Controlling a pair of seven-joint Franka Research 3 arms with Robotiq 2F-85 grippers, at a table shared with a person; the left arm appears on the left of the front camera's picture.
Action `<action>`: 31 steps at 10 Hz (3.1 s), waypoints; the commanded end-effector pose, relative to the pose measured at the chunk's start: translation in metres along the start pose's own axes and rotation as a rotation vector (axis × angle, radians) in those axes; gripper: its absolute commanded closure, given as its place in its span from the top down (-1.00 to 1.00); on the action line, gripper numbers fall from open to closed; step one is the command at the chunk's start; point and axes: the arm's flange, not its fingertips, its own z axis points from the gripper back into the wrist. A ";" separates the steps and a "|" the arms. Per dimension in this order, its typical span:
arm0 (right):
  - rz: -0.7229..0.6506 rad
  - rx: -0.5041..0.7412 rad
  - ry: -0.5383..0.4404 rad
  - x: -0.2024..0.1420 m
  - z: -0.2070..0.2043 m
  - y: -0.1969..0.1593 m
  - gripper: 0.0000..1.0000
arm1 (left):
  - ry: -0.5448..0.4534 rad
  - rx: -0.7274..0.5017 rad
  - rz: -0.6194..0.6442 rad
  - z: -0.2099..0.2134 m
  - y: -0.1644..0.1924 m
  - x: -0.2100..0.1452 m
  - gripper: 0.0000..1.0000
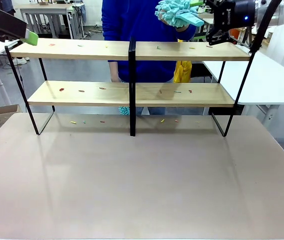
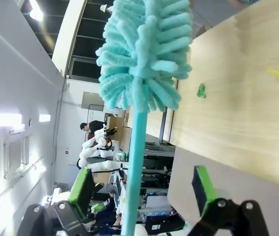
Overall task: Clean the shelves.
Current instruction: Pick up the Duster when the human hands it over.
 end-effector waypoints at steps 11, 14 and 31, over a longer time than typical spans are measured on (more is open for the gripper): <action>0.039 0.081 -0.001 0.003 0.001 -0.006 -1.00 | -0.001 0.005 -0.002 0.002 0.000 0.000 1.00; 0.096 0.054 0.076 -0.018 0.026 0.019 -1.00 | -0.001 0.005 -0.002 0.002 0.000 0.000 1.00; 0.205 -0.146 -0.095 -0.220 0.422 0.058 -1.00 | -0.001 0.005 -0.002 0.002 0.000 0.000 1.00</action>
